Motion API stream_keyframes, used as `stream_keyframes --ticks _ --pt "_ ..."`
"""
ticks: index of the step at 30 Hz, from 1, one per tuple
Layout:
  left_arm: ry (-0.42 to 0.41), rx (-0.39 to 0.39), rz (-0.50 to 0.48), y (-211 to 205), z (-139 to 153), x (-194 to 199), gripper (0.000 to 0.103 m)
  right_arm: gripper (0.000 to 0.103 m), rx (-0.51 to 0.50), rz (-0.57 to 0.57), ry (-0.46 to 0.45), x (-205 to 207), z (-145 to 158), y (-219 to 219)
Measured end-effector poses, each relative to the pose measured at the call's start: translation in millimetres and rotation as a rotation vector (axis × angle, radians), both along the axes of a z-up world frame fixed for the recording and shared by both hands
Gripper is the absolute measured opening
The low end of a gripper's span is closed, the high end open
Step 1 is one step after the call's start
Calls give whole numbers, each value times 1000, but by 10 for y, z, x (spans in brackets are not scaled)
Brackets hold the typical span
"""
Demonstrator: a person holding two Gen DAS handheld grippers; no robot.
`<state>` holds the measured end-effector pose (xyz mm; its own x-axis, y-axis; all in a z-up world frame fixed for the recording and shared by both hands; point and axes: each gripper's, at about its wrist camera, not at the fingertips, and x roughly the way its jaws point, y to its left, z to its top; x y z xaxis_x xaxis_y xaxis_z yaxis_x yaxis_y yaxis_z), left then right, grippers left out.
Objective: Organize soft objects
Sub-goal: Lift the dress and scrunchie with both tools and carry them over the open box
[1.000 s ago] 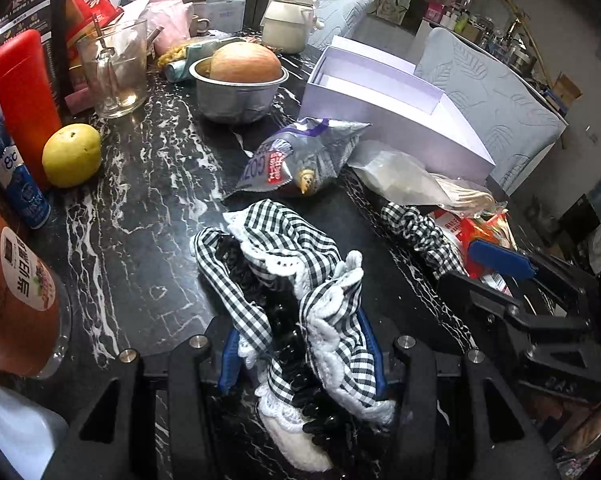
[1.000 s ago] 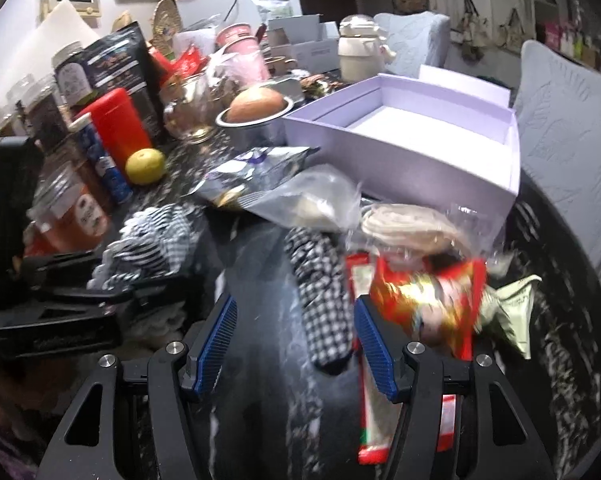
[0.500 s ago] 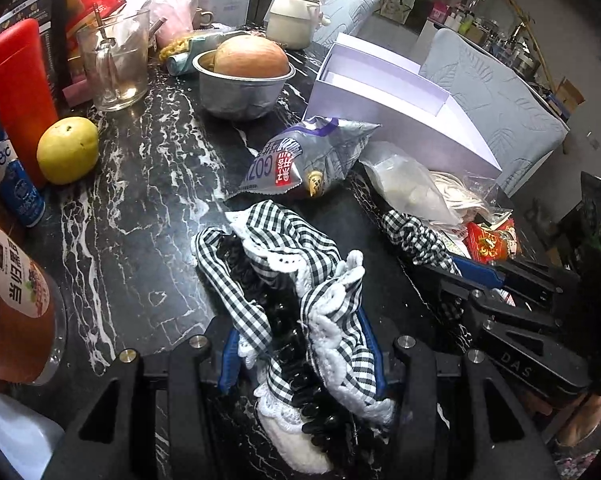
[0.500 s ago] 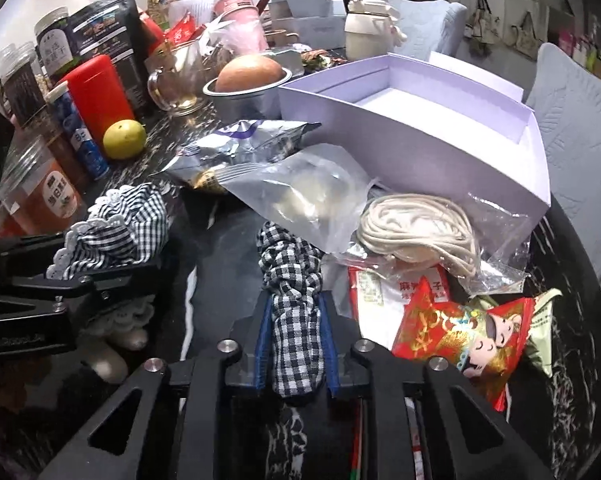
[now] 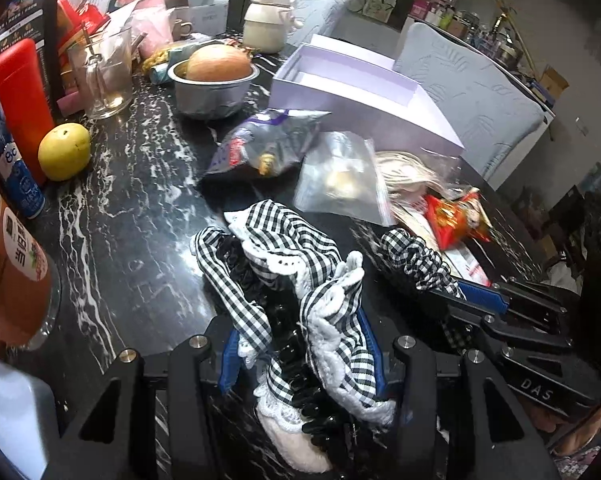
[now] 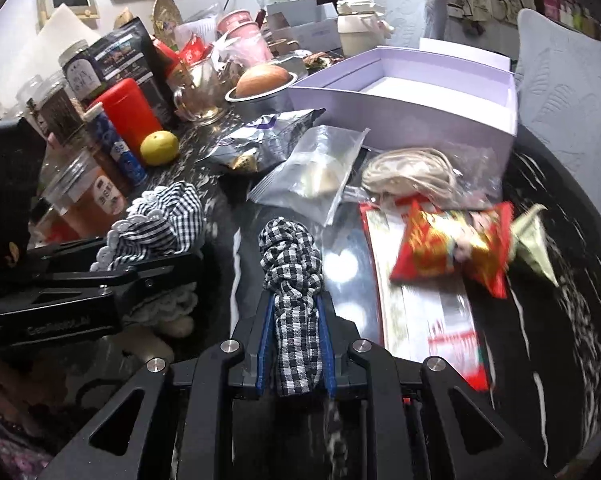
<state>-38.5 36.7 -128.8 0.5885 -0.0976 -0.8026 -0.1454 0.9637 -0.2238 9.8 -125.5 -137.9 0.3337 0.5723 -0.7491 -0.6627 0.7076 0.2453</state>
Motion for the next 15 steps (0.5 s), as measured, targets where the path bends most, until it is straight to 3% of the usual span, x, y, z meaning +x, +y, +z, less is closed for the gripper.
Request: stream_keyframes --ticks 15 --pt "-55 5 -116 -635 215 -102 49 20 42 -79 -65 -365 270 -556"
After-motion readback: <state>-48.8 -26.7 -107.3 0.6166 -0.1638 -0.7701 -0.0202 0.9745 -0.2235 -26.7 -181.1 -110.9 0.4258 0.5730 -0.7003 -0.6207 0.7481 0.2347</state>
